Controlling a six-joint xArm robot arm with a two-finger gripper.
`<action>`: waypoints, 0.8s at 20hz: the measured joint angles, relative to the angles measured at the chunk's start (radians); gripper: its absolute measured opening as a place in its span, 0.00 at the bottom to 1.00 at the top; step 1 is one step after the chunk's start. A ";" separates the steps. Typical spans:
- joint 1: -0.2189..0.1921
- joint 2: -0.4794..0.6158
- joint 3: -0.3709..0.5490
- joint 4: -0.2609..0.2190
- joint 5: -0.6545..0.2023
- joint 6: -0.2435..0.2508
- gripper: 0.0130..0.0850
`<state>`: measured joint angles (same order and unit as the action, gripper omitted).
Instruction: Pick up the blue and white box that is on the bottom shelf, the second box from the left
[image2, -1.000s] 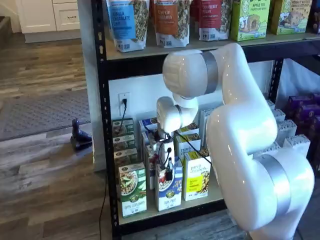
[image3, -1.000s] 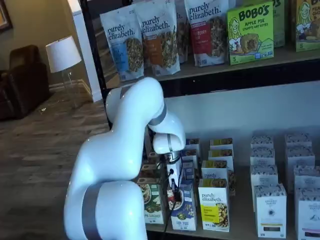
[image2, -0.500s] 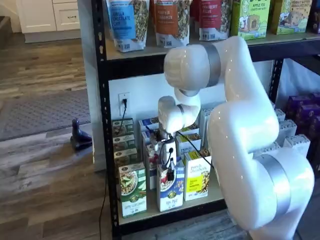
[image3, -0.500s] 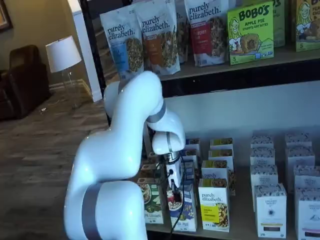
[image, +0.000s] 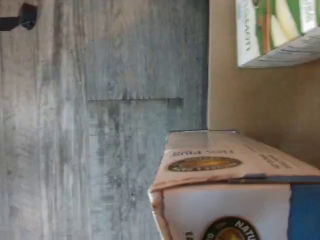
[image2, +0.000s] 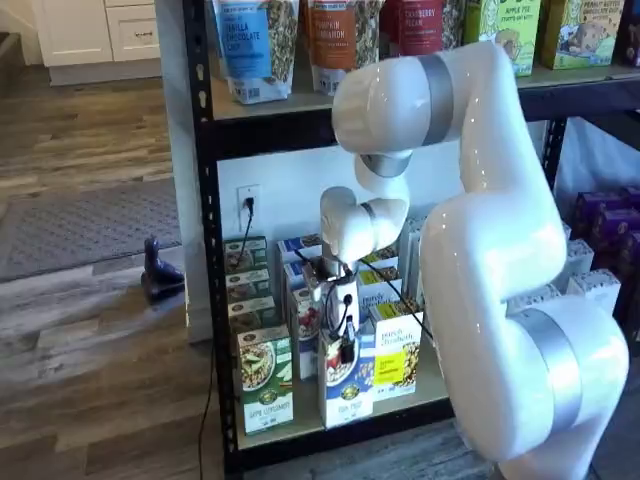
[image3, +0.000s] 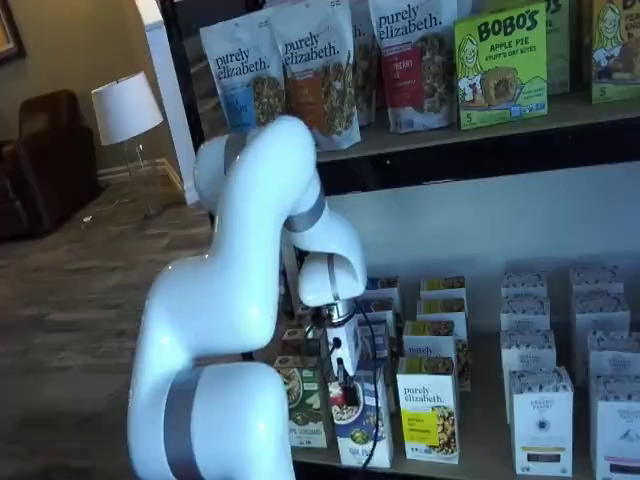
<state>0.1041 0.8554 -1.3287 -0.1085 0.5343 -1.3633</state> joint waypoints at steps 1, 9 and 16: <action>0.001 -0.018 0.024 -0.005 -0.006 0.006 0.44; 0.027 -0.159 0.194 -0.004 -0.035 0.032 0.44; 0.047 -0.287 0.330 0.006 -0.063 0.043 0.44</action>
<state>0.1515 0.5684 -0.9991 -0.1027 0.4711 -1.3201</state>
